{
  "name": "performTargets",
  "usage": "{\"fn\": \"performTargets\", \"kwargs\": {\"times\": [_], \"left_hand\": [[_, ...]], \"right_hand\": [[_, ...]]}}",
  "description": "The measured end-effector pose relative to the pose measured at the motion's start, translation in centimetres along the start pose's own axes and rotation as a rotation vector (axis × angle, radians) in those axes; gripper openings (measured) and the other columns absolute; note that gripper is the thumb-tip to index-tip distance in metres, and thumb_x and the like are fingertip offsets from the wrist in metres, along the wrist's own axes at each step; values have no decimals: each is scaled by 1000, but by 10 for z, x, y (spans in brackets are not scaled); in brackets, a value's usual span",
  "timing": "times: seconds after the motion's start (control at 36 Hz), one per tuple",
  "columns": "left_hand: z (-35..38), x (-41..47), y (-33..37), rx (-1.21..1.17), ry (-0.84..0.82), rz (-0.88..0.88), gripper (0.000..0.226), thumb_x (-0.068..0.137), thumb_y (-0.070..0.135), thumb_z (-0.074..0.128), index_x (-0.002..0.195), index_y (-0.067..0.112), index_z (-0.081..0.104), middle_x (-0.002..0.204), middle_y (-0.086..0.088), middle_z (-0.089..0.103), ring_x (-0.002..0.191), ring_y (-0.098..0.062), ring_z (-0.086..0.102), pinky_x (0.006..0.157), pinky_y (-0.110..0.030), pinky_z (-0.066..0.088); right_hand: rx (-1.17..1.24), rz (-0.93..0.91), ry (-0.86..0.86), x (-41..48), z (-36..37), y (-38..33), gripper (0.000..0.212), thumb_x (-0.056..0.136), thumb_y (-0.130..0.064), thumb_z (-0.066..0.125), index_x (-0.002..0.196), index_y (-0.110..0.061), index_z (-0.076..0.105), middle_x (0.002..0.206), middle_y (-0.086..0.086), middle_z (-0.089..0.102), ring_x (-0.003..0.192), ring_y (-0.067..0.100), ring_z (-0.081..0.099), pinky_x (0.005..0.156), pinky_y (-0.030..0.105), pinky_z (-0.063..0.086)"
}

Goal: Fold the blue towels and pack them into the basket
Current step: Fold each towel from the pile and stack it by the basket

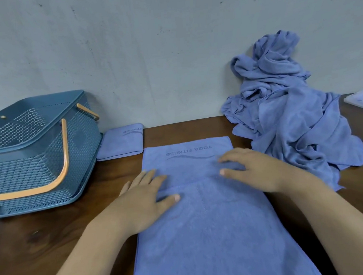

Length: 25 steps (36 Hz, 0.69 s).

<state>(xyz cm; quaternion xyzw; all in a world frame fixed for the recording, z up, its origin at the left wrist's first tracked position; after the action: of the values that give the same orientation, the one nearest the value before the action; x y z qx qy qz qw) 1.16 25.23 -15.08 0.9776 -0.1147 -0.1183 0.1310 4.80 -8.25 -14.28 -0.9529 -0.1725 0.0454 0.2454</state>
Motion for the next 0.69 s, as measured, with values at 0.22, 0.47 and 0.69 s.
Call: {"fn": "performTargets", "kwargs": {"times": [0.22, 0.47, 0.69], "left_hand": [[-1, 60, -10, -149, 291, 23, 69, 105, 68, 38, 165, 34, 35, 176, 7, 23, 163, -12, 11, 133, -40, 13], [5, 92, -25, 10, 228, -69, 96, 89, 93, 22, 169, 39, 17, 179, 6, 7, 164, -12, 0, 133, -47, 3], [9, 99, -28, 36, 224, -92, 101, 85, 95, 16, 169, 40, 8, 179, 6, 0, 164, -14, -5, 132, -49, 0]], "right_hand": [[-138, 87, 25, 43, 22, 13, 62, 105, -65, 40, 163, -46, 30, 176, -12, 14, 161, 9, 11, 128, 42, 12], [-256, 103, -96, 78, 22, 23, 93, 84, -97, 22, 165, -54, 4, 177, -8, -13, 162, 11, -16, 131, 44, -2], [-275, 81, -65, 86, 32, 36, 103, 70, -110, 14, 160, -63, -5, 175, -11, -17, 160, 13, -22, 131, 45, -3]]}}
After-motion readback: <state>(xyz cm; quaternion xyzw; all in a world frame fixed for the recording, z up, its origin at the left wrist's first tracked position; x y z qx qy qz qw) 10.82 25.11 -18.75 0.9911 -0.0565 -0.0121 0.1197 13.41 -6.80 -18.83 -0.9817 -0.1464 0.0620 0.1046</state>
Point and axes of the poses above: each hand's wrist, its own x-axis towards the middle knuckle, its own z-axis out of the palm, y = z × x, the point moved 1 cm from there along x, towards the middle knuckle
